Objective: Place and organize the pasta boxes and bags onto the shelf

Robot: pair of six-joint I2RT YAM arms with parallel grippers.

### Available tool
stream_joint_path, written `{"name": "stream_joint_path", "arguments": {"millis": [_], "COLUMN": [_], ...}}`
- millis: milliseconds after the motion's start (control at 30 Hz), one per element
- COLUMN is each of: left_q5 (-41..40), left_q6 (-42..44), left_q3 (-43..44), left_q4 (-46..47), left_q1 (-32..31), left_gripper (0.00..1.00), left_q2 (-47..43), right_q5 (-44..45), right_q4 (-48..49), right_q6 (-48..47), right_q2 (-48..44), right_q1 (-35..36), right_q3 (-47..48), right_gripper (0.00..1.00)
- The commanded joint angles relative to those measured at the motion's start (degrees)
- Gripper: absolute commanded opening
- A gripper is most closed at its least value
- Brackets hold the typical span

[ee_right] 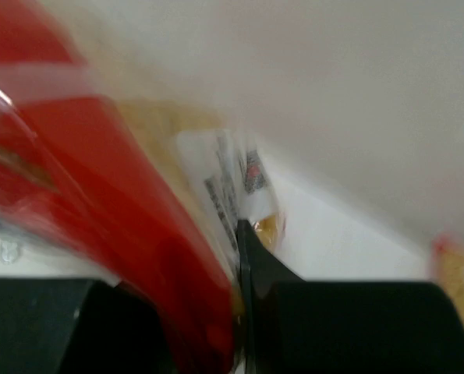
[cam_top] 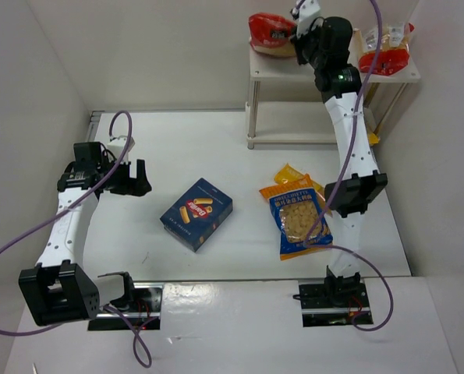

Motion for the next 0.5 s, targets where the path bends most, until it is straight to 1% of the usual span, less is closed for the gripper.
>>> {"name": "stream_joint_path", "arguments": {"millis": [0, 33, 67, 100, 167, 200, 367, 467], "left_q5": [0.35, 0.35, 0.35, 0.35, 0.35, 0.35, 0.88, 0.88], "left_q6": [0.99, 0.99, 0.99, 0.99, 1.51, 1.52, 1.52, 1.52], "left_q3": [-0.01, -0.01, -0.01, -0.01, -0.01, -0.01, -0.01, -0.01], "left_q4": [1.16, 1.16, 1.16, 1.16, 1.16, 1.16, 1.16, 1.16], "left_q1": [0.37, 0.37, 0.37, 0.37, 0.37, 0.37, 0.37, 0.37], "left_gripper": [0.99, 0.99, 0.99, 0.99, 0.99, 0.99, 0.99, 0.99], "left_q2": [0.24, 0.76, 0.77, 0.77, 1.38, 1.38, 1.38, 1.38], "right_q5": [-0.59, -1.71, -3.11, -4.43, -4.44, -5.22, -8.39, -8.92], "right_q4": [-5.93, -5.92, -8.18, -10.56, -11.20, -12.94, -15.67, -17.69], "right_q6": [1.03, 1.02, 1.89, 1.90, 2.69, 2.69, 4.01, 4.54], "right_q2": [2.53, 2.50, 3.02, 4.42, 5.49, 5.49, 6.98, 6.98], "right_q1": [-0.84, -1.88, -2.50, -3.03, -3.65, -4.34, -6.63, -6.64], "right_q3": [13.02, 15.34, 16.49, 23.64, 21.26, 23.68, 24.15, 24.15], "right_gripper": [0.00, 0.00, 0.00, 0.00, 0.00, 0.00, 0.00, 0.00]}}
